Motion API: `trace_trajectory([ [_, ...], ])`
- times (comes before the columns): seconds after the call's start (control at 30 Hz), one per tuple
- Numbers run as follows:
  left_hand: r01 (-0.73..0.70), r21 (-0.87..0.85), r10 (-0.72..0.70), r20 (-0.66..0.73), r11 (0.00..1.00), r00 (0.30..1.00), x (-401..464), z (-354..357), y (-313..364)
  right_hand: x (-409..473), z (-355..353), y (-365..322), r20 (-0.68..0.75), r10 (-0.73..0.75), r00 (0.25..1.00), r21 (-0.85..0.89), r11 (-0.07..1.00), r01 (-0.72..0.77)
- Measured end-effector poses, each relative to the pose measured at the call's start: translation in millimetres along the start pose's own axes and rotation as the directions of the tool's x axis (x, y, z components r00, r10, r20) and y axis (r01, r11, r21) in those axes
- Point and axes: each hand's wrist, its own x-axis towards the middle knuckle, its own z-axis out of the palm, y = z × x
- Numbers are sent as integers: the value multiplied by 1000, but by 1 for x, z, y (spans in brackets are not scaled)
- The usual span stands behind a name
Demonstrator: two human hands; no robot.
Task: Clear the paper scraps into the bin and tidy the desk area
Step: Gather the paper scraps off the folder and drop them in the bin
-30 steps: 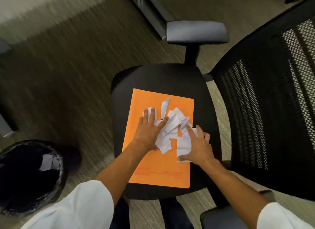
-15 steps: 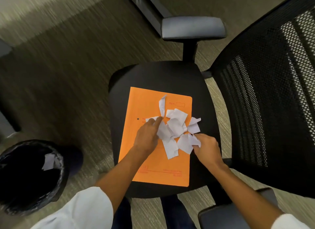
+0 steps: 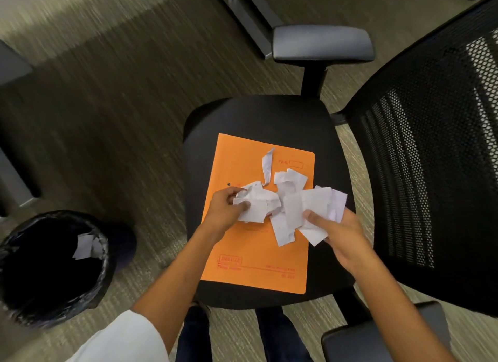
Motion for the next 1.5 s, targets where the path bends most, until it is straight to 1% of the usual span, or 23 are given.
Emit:
trace_trajectory([
  [0.03, 32, -50, -30, 32, 998, 999, -3, 0, 1, 0, 8, -2, 59, 36, 998, 37, 999, -39],
  [0.1, 113, -166, -93, 124, 980, 988, -11, 1, 4, 3, 26, -1, 129, 89, 988, -3, 996, -90],
  [0.2, 188, -307, -90, 307, 933, 947, -19, -2, 5, 12, 52, 6, 94, 72, 993, -219, 975, -50],
  [0.27, 183, -315, -63, 356, 931, 932, -22, -4, 3, 18, 64, 14, 58, 1, 998, -353, 935, 19],
  [0.37, 103, -214, -42, 272, 971, 961, -24, -3, -4, 23, 76, 21, 71, -96, 993, -544, 831, 119],
  [0.43, 55, -183, -18, 198, 982, 980, -24, -1, -9, 21, 80, 26, 137, -162, 977, -608, 765, 212],
  [0.5, 57, -208, -23, 159, 977, 987, -24, 0, -14, 15, 85, 31, 214, -219, 952, -647, 698, 306],
  [0.6, 106, -297, -53, 182, 949, 982, -27, 0, -15, 4, 91, 36, 309, -278, 910, -744, 525, 413],
  [0.67, 132, -358, -46, 238, 924, 970, -29, -1, -13, -2, 95, 36, 345, -253, 904, -811, 404, 423],
  [0.7, 132, -372, -33, 261, 919, 965, -30, -1, -12, -5, 97, 35, 352, -224, 909, -830, 375, 413],
  [0.8, 123, -390, -12, 275, 913, 961, -31, -3, -8, -11, 106, 35, 372, -132, 919, -843, 367, 394],
  [0.87, 122, -407, -25, 237, 905, 971, -28, -3, -9, -13, 109, 34, 426, -82, 901, -823, 378, 423],
  [0.93, 123, -425, -63, 153, 897, 986, -24, -4, -12, -17, 104, 31, 485, -48, 873, -747, 497, 442],
  [0.97, 123, -435, -82, 111, 892, 990, -22, -4, -13, -18, 99, 29, 498, -77, 864, -683, 579, 445],
  [1.03, 112, -455, -98, 55, 883, 994, -19, -6, -17, -17, 85, 23, 431, -206, 879, -582, 680, 445],
  [1.07, 100, -450, -98, 27, 887, 995, -18, -7, -18, -13, 78, 20, 338, -274, 900, -567, 704, 428],
  [1.13, 70, -422, -94, -37, 904, 995, -17, -11, -21, 3, 61, 15, 43, -364, 930, -604, 732, 314],
  [1.2, 38, -418, -82, -86, 908, 993, -16, -16, -25, 29, 48, 10, -216, -321, 922, -662, 742, 103],
  [1.23, 22, -420, -74, -107, 907, 992, -16, -19, -26, 40, 45, 9, -272, -265, 925, -691, 723, 4],
  [1.3, -2, -419, -61, -138, 908, 989, -15, -22, -27, 57, 49, 11, -246, -171, 954, -768, 635, -84],
  [1.37, -17, -394, -48, -155, 919, 987, -14, -24, -28, 66, 61, 18, -106, -130, 986, -883, 468, -33],
  [1.43, -28, -357, -31, -159, 934, 987, -14, -26, -29, 69, 73, 25, 18, -118, 993, -957, 287, 51],
  [1.5, -33, -331, -19, -152, 943, 988, -15, -27, -29, 69, 77, 30, 35, -169, 985, -970, 230, 74],
])
